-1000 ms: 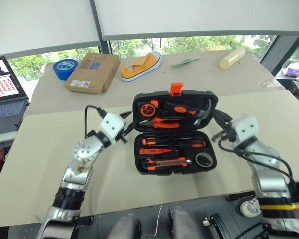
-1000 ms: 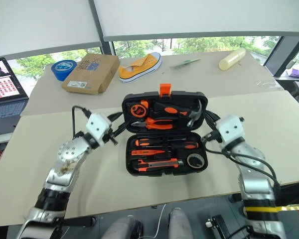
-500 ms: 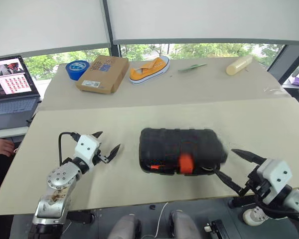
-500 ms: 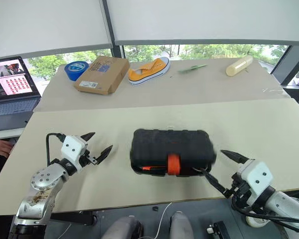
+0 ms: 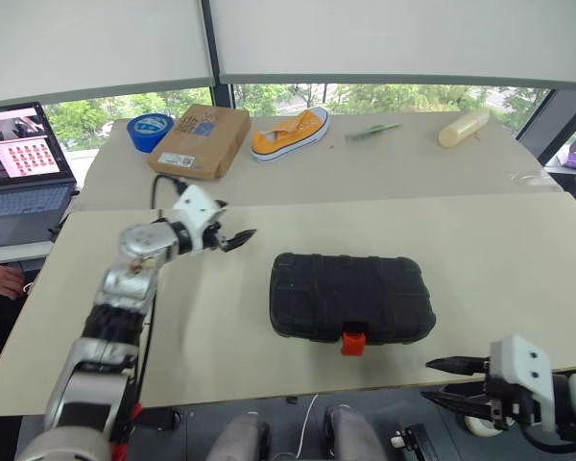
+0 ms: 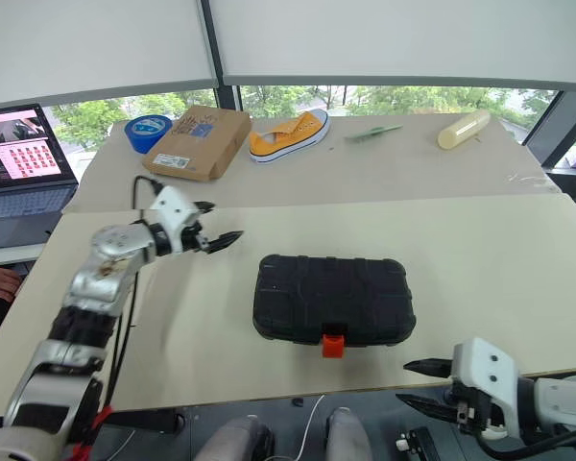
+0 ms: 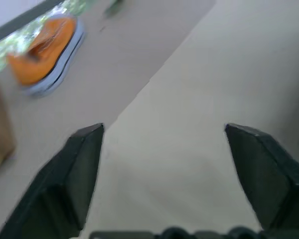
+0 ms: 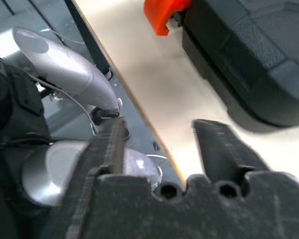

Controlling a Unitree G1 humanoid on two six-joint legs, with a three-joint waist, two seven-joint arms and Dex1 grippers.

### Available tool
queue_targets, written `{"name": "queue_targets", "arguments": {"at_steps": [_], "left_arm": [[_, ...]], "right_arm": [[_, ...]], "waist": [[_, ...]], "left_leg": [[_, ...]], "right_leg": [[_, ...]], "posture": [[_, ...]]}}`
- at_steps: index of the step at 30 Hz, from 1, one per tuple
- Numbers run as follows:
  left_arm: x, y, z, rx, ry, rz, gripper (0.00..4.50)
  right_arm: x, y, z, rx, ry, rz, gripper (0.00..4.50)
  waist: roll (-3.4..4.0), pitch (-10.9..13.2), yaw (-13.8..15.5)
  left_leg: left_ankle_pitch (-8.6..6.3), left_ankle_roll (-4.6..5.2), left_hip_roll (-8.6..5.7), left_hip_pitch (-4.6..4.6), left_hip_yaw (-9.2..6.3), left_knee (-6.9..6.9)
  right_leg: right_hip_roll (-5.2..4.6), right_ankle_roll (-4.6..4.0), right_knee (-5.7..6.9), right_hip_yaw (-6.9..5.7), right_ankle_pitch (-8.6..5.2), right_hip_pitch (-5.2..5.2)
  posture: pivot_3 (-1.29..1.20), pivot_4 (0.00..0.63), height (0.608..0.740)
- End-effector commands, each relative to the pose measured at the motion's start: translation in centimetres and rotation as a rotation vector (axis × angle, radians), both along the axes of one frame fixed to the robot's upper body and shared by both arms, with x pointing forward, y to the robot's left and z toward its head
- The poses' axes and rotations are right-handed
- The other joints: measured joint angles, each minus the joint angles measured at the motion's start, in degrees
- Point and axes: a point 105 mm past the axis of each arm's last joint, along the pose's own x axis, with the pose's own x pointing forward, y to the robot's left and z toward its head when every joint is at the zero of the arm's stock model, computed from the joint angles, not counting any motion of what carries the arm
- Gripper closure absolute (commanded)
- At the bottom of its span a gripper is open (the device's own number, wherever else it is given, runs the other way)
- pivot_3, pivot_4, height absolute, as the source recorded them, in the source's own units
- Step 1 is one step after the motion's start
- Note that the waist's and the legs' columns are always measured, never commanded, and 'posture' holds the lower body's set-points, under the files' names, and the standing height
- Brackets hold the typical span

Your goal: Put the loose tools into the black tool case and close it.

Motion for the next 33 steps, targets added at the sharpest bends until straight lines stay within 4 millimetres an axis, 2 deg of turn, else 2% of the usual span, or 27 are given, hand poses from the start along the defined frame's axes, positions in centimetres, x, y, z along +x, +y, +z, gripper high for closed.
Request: {"name": "queue_targets", "arguments": {"at_steps": [1,3,5,6,7,10,14,18,20,22,26,30,33], "left_arm": [[0.0,-3.5,-0.5,0.077,-0.018,-0.172,2.02],[-1.0,-5.1,-1.4,0.127,0.016,-0.291,2.78],[-2.4,-6.0,-2.1,0.181,0.036,-0.408,3.53],[-3.1,-6.1,-2.6,0.223,0.041,-0.457,3.74],[-3.5,-6.1,-3.0,0.253,0.043,-0.488,3.74],[-4.4,-5.8,-3.2,0.287,0.055,-0.536,3.74],[-4.8,-5.7,-2.1,0.261,0.052,-0.548,3.74],[-4.4,-6.4,0.8,0.167,0.019,-0.522,3.74],[-4.6,-7.8,2.7,0.102,0.017,-0.542,3.74],[-5.4,-9.3,3.4,0.090,0.016,-0.600,3.74],[-7.4,-11.5,2.1,0.144,0.028,-0.715,3.74],[-7.7,-13.0,-0.7,0.266,-0.014,-0.763,3.74],[-7.9,-13.2,-2.6,0.350,-0.039,-0.790,3.74]], "right_arm": [[1.5,1.2,-0.8,-0.016,-0.042,0.055,3.67],[2.9,1.6,-1.0,-0.025,-0.080,0.056,4.42],[4.5,1.7,-1.0,-0.042,-0.133,0.034,4.50],[6.5,1.2,-0.7,-0.055,-0.204,-0.029,4.50],[8.0,0.8,-0.3,-0.056,-0.249,-0.089,4.50],[10.7,-0.1,0.4,-0.047,-0.317,-0.180,4.50],[12.4,-0.9,1.1,-0.050,-0.364,-0.230,4.50],[12.1,-1.3,2.1,-0.027,-0.348,-0.214,4.50],[11.4,-1.8,2.9,-0.028,-0.334,-0.205,4.50],[10.8,-2.2,3.5,-0.031,-0.318,-0.201,4.50],[9.0,-1.7,3.5,-0.032,-0.252,-0.154,4.50],[7.2,0.1,2.4,-0.034,-0.190,-0.097,4.50],[7.0,1.1,1.8,-0.024,-0.181,-0.095,4.50]], "waist": [[-0.05,0.03,-0.22],[-0.07,0.04,-0.38],[-0.06,0.04,-0.69],[-0.06,0.04,-0.62],[-0.09,0.06,-0.69],[-0.03,0.04,-0.83],[-0.02,0.03,-0.34],[-0.02,0.03,-0.05],[0.00,0.04,0.06],[0.01,0.04,0.17],[0.03,0.03,-0.09],[0.03,0.03,-0.17],[0.02,0.03,-0.15]], "left_leg": [[-0.01,0.02,0.00,-0.07,0.01,0.03],[-0.05,0.10,0.00,-0.25,0.05,0.05],[-0.08,0.14,0.00,-0.34,0.08,0.05],[-0.08,0.15,0.01,-0.36,0.10,0.05],[-0.09,0.16,0.00,-0.38,0.09,0.03],[-0.09,0.16,-0.03,-0.53,0.17,0.05],[-0.08,0.15,-0.06,-0.91,0.17,0.15],[-0.06,0.13,-0.09,-1.44,0.09,0.34],[-0.05,0.13,-0.12,-1.68,0.12,0.45],[-0.06,0.15,-0.12,-2.01,0.03,0.77],[-0.12,0.26,-0.12,-1.91,0.06,0.92],[-0.13,0.27,-0.10,-1.84,0.08,0.92],[-0.13,0.27,-0.08,-1.77,0.16,0.94]], "right_leg": [[0.01,0.01,-0.10,0.00,0.01,-0.02],[0.00,0.08,-0.29,0.01,0.05,-0.10],[0.00,0.13,-0.42,0.03,0.09,-0.18],[0.00,0.13,-0.42,0.03,0.09,-0.21],[-0.01,0.13,-0.44,0.04,0.09,-0.25],[-0.04,0.14,-0.43,0.13,0.11,-0.47],[-0.06,0.16,-0.30,0.12,0.14,-0.87],[-0.03,0.16,0.34,0.06,0.14,-1.46],[-0.04,0.16,0.38,0.07,0.14,-1.69],[-0.03,0.17,0.42,-0.04,0.15,-1.80],[-0.03,0.24,0.42,0.02,0.19,-1.63],[0.02,0.23,0.42,0.07,0.19,-1.62],[0.01,0.20,0.38,0.15,0.21,-1.60]], "posture": [[0.00,0.150,0.735],[0.00,0.150,0.735],[0.00,0.150,0.735],[0.00,0.150,0.735],[0.00,0.150,0.735],[0.00,0.150,0.735],[0.00,0.150,0.735],[0.00,0.150,0.735],[0.00,0.150,0.735],[0.00,0.150,0.735],[0.00,0.150,0.735],[0.00,0.150,0.735],[0.00,0.150,0.735]]}}
